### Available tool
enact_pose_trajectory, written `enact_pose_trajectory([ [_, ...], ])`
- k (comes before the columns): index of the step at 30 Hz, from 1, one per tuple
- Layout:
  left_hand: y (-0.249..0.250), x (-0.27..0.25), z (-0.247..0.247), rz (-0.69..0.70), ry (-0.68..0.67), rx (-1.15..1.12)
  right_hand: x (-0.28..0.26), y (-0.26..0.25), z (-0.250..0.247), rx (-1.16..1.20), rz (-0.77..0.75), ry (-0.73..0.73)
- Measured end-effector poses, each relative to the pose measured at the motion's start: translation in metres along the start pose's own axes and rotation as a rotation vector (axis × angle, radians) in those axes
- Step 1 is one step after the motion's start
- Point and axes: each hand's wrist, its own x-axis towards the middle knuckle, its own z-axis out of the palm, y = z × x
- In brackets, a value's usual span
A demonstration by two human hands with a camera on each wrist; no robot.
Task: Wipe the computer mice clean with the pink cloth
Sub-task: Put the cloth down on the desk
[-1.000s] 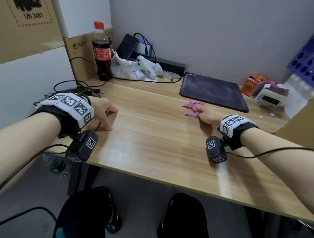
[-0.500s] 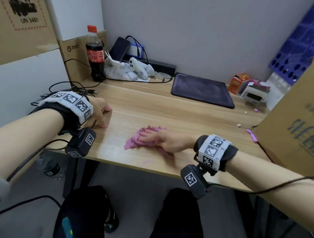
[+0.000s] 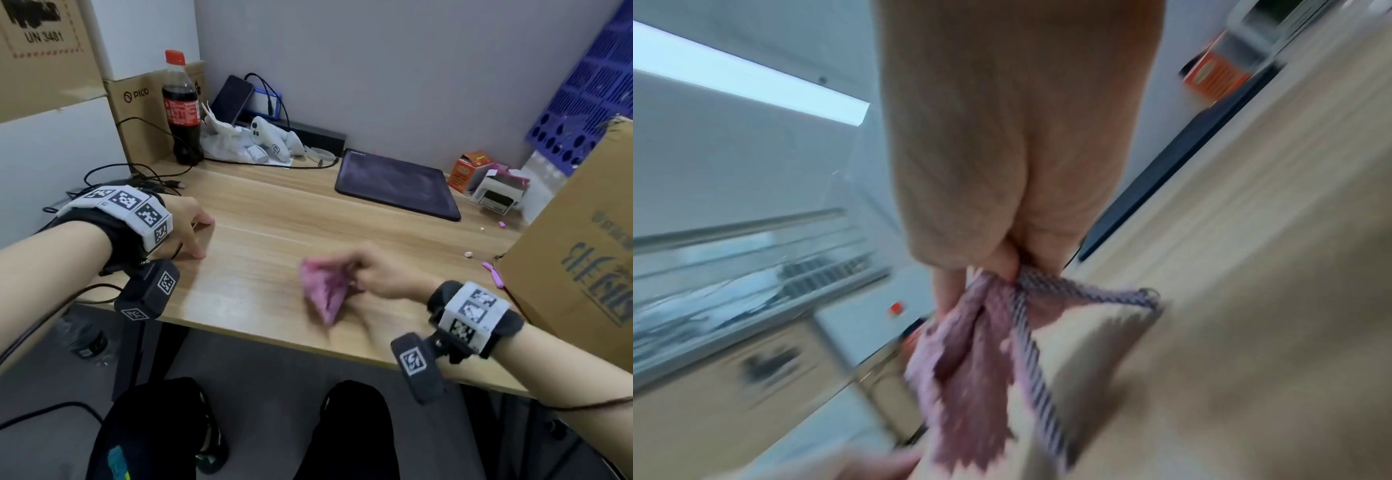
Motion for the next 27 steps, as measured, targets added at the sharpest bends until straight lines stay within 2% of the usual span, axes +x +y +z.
enact_pose_trajectory([
  [3,-0.002,0.002,-0.001,0.002,0.003,-0.004,0.002,0.035,-0.048,0.081,0.197,0.342],
  [5,-0.003,0.005,-0.001,0.002,0.007,0.002,0.005,0.067,-0.074,-0.001,0.32,0.54],
  [6,-0.003,0.006,-0.001,0.001,0.006,0.002,0.005,0.085,-0.086,-0.091,0.385,0.576],
  [9,-0.005,0.007,0.0,-0.001,0.01,-0.002,0.007,0.122,-0.101,-0.211,0.555,0.478],
  [13,-0.006,0.008,0.001,0.0,0.006,-0.013,0.023,0.12,-0.093,-0.344,0.55,0.216],
  [17,-0.005,0.007,0.0,-0.001,0.003,-0.024,0.038,0.11,-0.075,-0.5,0.367,0.071],
  [24,-0.002,0.0,0.002,0.005,0.017,-0.06,0.034,0.063,-0.017,-0.451,0.157,-0.157],
  [27,-0.004,-0.003,0.006,-0.014,0.055,-0.1,0.02,0.03,0.017,-0.399,-0.022,-0.15],
])
